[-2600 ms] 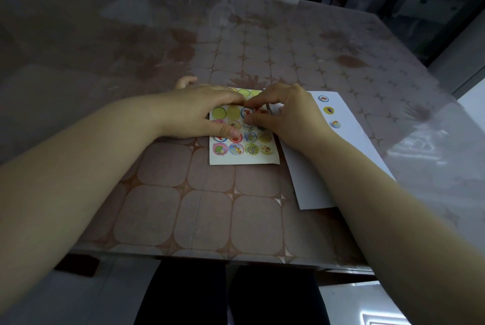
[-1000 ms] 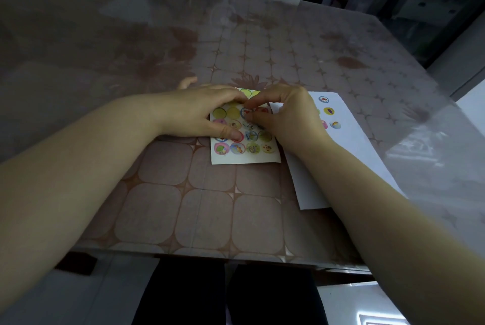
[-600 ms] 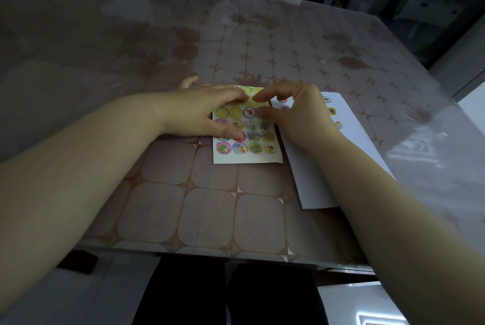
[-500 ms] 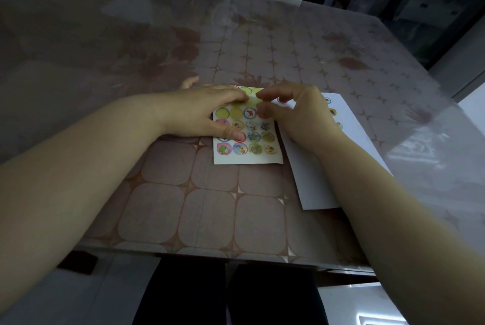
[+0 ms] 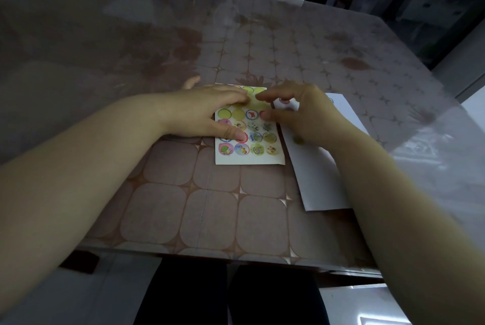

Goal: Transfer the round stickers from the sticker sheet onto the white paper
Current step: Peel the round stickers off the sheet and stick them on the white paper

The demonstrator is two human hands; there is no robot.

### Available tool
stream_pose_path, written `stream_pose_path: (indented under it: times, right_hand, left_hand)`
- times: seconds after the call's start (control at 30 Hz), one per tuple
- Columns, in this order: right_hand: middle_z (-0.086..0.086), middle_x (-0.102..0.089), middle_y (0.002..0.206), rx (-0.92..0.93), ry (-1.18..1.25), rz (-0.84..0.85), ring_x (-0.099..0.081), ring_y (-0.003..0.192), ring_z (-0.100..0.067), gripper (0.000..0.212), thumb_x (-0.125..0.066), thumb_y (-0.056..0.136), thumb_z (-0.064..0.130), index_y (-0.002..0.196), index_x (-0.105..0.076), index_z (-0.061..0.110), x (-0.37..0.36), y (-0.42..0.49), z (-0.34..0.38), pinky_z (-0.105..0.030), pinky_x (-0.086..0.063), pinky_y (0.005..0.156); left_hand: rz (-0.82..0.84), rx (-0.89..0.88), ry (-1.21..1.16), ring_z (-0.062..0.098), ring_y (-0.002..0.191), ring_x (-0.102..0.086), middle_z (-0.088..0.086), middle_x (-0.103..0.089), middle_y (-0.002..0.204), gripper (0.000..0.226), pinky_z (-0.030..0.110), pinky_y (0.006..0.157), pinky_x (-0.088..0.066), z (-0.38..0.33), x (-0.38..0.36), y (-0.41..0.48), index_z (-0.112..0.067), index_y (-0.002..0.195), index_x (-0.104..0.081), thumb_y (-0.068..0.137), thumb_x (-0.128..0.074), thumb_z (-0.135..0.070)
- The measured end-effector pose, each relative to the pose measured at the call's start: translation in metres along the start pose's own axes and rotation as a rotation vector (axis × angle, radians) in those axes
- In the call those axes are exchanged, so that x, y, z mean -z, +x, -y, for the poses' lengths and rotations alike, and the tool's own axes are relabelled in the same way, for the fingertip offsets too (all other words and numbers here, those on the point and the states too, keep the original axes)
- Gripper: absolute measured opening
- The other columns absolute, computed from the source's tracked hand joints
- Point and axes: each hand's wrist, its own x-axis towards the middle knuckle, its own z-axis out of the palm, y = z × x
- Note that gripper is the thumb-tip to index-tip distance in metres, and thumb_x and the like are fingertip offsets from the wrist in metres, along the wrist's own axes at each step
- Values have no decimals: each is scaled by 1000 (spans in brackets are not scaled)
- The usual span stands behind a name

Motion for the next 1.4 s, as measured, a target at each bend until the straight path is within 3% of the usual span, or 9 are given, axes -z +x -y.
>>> stream_pose_path:
  times: [0.1,0.17,0.37,0.5,0.6,0.73,1.13,1.3,1.4]
  right_hand:
    - [10,-56,100,87,-72,74,-49,85,10,31,-72,77,21,106,-66,32,-2,5,-1,4,-32,71]
    - [4,-58,97,113,-38,85,-50,80,10,28,-74,75,18,98,-67,32,-2,8,0,2,-32,73]
    - [6,-60,86,242,-44,108,-54,79,3,24,-76,72,17,93,-70,28,-4,17,-3,-6,-38,74]
    - [17,-61,79,311,-129,66,-56,76,0,17,-74,71,32,88,-74,29,-7,21,-4,-23,-43,76]
    - [11,-66,78,426,-308,-32,-58,77,-15,16,-67,73,42,83,-75,31,-12,20,-4,-40,-44,79]
    - [7,-69,79,508,-459,-114,-60,79,-19,13,-65,77,35,80,-74,27,-14,16,0,-37,-34,79]
    - [1,-67,74,647,-650,-129,-62,69,-21,15,-58,81,26,79,-72,20,-14,13,-2,-35,-31,83]
    - [-1,-67,76,545,-574,-150,-60,72,-22,17,-55,81,22,81,-70,15,-17,12,0,-29,-27,82]
    - [1,-66,79,427,-467,-144,-57,74,-18,19,-54,83,24,84,-69,13,-20,13,-2,-32,-33,86]
  left_hand:
    - [22,-10,-4,1,139,-12,-17,-15,152,89,50,113,10,0,0,0,-32,143,-24,62,-38,-68]
    - [37,-4,-6,-1,139,-9,-19,-13,152,90,49,113,12,2,2,-1,-32,143,-22,62,-38,-68]
    - [36,-24,-39,-9,134,-5,-20,-11,152,91,45,113,15,10,2,1,-31,144,-20,63,-41,-67]
    - [38,-35,-28,-6,137,-6,-18,-11,153,89,45,113,13,12,0,2,-31,144,-20,65,-40,-67]
    - [49,-47,-22,-3,139,-7,-19,-13,153,85,46,112,11,12,0,2,-32,144,-20,68,-38,-66]
    - [47,-37,-22,-2,140,-7,-18,-13,153,87,47,112,11,12,0,2,-33,144,-20,66,-38,-67]
    - [35,-28,-52,-2,139,-10,-18,-15,152,89,45,112,11,12,1,2,-35,144,-21,64,-42,-68]
    - [31,-40,-84,-3,137,-14,-23,-20,149,83,48,113,9,10,1,1,-39,141,-24,65,-44,-67]
    - [13,-33,-109,-2,136,-19,-23,-25,148,85,46,113,8,11,1,1,-38,141,-23,65,-48,-67]
